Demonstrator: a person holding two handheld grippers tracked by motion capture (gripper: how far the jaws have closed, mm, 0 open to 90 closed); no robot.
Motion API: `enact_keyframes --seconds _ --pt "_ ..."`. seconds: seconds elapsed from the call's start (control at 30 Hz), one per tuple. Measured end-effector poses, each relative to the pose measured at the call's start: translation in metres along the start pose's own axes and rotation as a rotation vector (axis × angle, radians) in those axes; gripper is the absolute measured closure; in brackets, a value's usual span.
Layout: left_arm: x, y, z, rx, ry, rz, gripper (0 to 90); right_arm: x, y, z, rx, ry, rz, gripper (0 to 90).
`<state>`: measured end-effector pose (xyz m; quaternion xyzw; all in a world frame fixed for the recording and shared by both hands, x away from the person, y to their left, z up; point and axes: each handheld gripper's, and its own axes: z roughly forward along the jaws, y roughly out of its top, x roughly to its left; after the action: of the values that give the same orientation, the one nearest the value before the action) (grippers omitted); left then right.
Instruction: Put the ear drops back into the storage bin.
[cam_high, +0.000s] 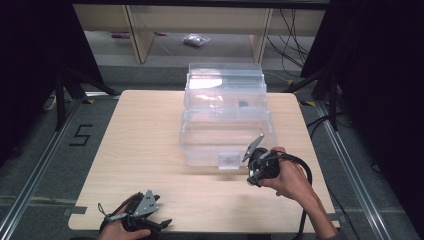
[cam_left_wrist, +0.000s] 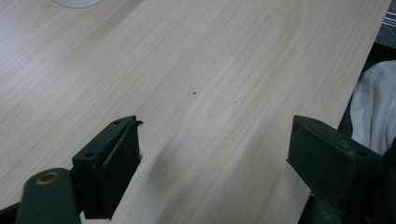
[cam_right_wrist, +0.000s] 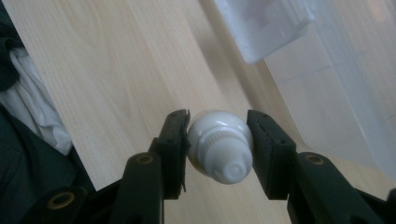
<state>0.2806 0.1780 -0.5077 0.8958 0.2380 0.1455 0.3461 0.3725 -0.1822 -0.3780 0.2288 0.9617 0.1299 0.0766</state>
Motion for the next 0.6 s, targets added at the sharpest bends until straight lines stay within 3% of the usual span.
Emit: enact_keyframes --seconds 0.4,0.5,0.6 --pt "0.000 0.000 0.000 0.000 0.000 -0.003 16.5 -0.009 0.003 -0.015 0.004 0.002 -0.009 60.2" --pt "-0.001 -0.001 0.001 -0.006 0.001 -0.028 16.5 -0.012 0.005 -0.019 0.012 0.002 -0.001 60.2" --pt "-0.001 -0.001 0.000 -0.005 0.001 -0.011 16.5 -0.015 0.006 -0.023 0.011 0.001 0.013 60.2"
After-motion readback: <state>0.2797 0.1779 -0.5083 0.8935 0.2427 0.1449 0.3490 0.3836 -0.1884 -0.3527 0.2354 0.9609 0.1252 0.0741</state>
